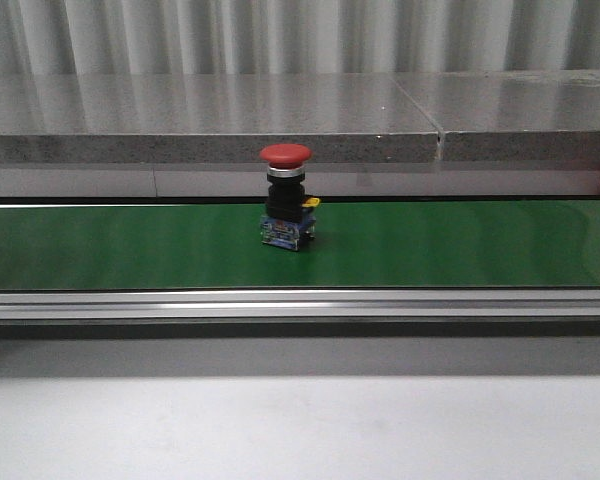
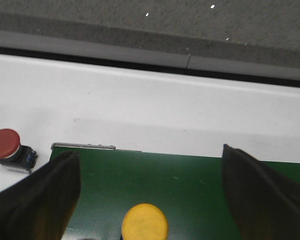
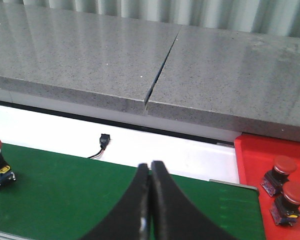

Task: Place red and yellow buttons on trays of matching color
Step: 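Set the yellow button on the belt and open the left gripper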

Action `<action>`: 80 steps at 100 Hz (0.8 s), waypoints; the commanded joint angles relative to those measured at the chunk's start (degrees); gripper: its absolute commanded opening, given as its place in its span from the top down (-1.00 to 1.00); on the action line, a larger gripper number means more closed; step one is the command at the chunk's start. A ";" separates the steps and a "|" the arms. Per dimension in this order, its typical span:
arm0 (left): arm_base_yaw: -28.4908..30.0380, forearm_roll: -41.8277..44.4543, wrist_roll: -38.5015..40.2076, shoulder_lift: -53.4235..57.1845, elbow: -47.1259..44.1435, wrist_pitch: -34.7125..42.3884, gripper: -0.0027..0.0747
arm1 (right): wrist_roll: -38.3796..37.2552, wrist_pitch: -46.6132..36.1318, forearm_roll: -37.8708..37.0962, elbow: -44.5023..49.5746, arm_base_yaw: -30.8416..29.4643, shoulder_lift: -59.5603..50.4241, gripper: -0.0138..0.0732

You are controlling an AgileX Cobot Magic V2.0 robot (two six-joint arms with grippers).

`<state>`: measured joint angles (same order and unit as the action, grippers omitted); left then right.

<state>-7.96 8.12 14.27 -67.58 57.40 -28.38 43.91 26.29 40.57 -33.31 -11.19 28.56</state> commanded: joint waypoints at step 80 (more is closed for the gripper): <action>-2.11 1.05 -0.13 35.89 -27.60 16.26 0.97 | 0.41 -3.12 1.71 -1.51 -0.04 0.03 0.84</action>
<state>-9.63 9.04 14.05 -31.76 28.35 -16.35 43.91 26.29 40.57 -33.31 -11.19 28.56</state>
